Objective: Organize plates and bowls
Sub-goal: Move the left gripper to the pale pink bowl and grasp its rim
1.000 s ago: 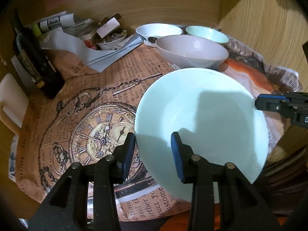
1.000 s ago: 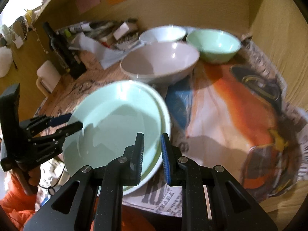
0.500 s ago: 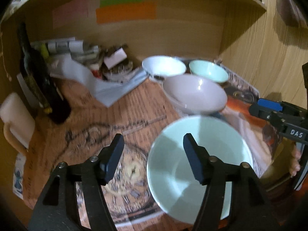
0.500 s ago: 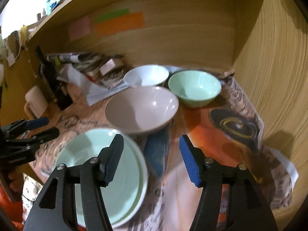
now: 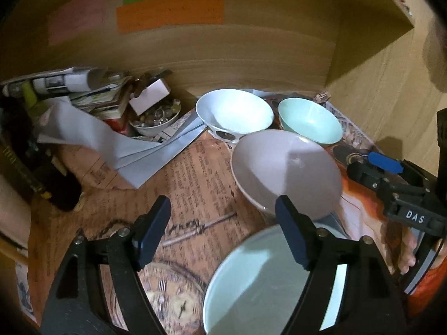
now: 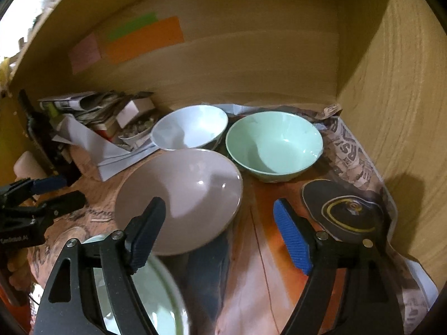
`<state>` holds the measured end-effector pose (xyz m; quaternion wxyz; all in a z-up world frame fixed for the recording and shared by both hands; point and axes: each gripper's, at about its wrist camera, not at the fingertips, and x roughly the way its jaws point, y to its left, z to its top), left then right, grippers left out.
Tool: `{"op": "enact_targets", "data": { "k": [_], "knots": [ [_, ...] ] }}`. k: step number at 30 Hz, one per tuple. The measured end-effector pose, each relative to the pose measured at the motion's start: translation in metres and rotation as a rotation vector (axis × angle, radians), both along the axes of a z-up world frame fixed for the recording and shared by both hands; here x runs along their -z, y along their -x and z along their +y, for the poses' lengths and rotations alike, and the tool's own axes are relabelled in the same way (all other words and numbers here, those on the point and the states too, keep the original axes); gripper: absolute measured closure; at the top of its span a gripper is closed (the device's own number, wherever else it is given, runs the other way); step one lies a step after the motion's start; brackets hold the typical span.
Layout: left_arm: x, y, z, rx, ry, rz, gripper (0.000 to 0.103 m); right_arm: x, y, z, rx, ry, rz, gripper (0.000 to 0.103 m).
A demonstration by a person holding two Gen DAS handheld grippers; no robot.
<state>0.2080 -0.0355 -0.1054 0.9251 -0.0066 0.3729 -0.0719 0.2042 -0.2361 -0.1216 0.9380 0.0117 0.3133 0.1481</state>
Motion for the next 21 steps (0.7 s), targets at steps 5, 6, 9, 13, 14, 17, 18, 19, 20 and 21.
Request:
{"op": "enact_targets", "data": {
  "k": [5,6,9,13,14,17,18,19,20,21],
  "knots": [
    [0.010,-0.030,-0.004,0.015,-0.006,0.045,0.026,0.010,-0.024,-0.002,0.016,-0.008,0.043,0.026],
    [0.013,-0.036,-0.005,0.019,-0.004,0.056,0.026,0.012,-0.027,-0.002,0.017,-0.012,0.050,0.026],
    [0.020,-0.050,-0.008,0.028,-0.008,0.078,0.026,0.018,-0.039,-0.002,0.021,-0.015,0.079,0.026],
    [0.030,-0.063,-0.012,0.039,-0.009,0.103,0.026,0.027,-0.049,-0.001,0.017,-0.022,0.114,0.028],
    [0.032,-0.066,-0.012,0.041,-0.008,0.105,0.026,0.028,-0.050,-0.001,0.010,-0.030,0.124,0.031],
    [0.035,-0.072,-0.011,0.044,0.005,0.111,0.031,0.033,-0.053,0.002,-0.014,-0.029,0.154,0.045],
    [0.036,-0.073,-0.011,0.047,0.009,0.118,0.034,0.034,-0.054,0.004,-0.020,-0.027,0.162,0.048],
    [0.038,-0.075,-0.011,0.051,0.014,0.127,0.039,0.036,-0.054,0.005,-0.026,-0.027,0.168,0.052],
    [0.039,-0.077,-0.011,0.054,0.020,0.138,0.041,0.036,-0.055,0.005,-0.030,-0.026,0.171,0.055],
    [0.040,-0.078,-0.011,0.054,0.024,0.145,0.044,0.037,-0.055,0.006,-0.036,-0.024,0.175,0.059]
  ]
}}
